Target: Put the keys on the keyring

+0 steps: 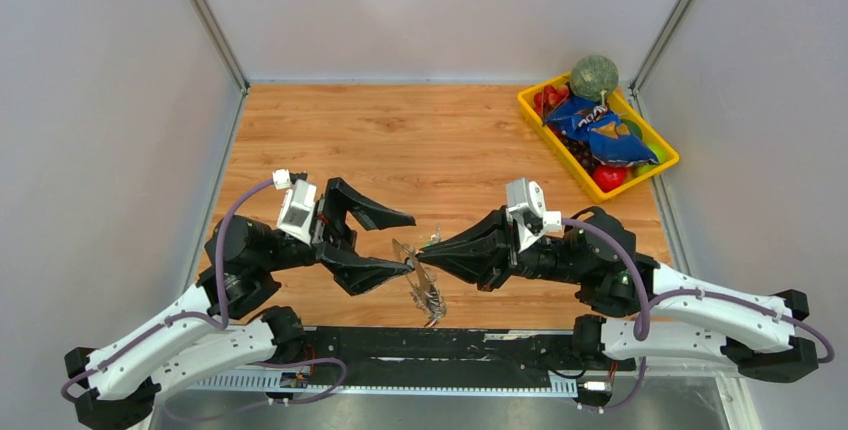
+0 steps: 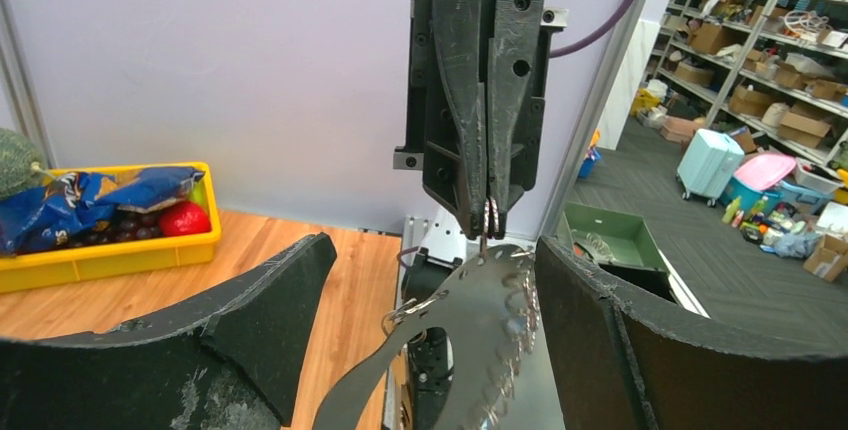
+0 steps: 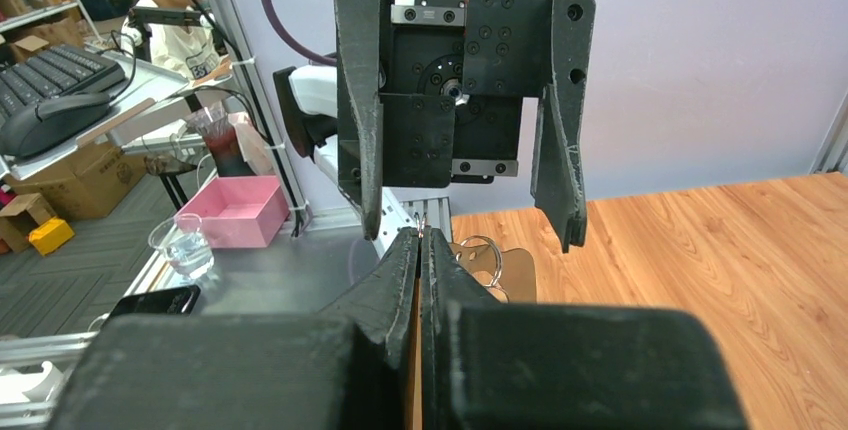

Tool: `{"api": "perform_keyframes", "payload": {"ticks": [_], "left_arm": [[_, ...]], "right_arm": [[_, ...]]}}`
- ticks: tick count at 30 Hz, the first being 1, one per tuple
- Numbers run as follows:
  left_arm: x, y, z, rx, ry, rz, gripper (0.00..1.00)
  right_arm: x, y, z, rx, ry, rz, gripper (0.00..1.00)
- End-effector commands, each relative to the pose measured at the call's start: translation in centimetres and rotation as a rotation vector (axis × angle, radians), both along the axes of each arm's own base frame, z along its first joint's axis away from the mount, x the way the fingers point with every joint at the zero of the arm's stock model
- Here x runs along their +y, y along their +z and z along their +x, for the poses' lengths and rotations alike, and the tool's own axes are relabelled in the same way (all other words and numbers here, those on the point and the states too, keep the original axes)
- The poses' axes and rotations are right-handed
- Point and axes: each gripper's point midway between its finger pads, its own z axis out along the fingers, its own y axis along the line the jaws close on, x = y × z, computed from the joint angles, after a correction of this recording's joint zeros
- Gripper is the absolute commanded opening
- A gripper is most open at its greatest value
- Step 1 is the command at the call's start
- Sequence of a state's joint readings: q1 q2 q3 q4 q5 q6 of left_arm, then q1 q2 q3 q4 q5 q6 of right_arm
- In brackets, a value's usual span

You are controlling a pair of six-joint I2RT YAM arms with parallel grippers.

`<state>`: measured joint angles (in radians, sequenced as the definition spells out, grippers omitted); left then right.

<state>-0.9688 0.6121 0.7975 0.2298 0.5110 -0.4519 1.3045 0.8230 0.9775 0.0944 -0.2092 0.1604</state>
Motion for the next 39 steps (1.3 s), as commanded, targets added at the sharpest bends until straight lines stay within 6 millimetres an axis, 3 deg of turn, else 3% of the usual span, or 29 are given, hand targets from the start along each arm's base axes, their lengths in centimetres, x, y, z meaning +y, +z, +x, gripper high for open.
{"api": "perform_keyframes", "payload": {"ticks": [1, 15, 23, 25, 29, 33, 39], "left_arm": [[0.7, 1.4, -0.3, -0.013, 0.007, -0.049, 0.84], [2.7, 2.4, 0.2, -0.012, 0.106, -0.081, 0.82], [2.5, 2.9, -0.5, 0.010, 0.054, -0.106, 0.74], [2.4, 2.9, -0.6, 0.010, 0.042, -0.108, 0.69], [2.2, 3.0, -0.9, 0.007, 0.019, -0.106, 0.41], [2.1, 3.0, -1.2, 0.006, 0.001, -0.106, 0.33], [2.2, 3.2, -1.5, 0.001, -0.015, -0.111, 0.33]], "right_arm": [[-0.7, 3.8, 0.4, -0.035, -0.075, 0.146, 0.00], [-0.6, 4.7, 0.5, -0.042, -0.156, 0.197, 0.00], [0.0, 4.9, 0.8, -0.041, -0.201, 0.205, 0.00], [0.2, 4.8, 0.9, -0.037, -0.208, 0.205, 0.00], [0.3, 5.0, 1.0, -0.030, -0.217, 0.223, 0.00], [0.2, 5.4, 1.0, -0.043, -0.227, 0.239, 0.00], [0.7, 5.5, 1.0, -0.056, -0.233, 0.236, 0.00]]}}
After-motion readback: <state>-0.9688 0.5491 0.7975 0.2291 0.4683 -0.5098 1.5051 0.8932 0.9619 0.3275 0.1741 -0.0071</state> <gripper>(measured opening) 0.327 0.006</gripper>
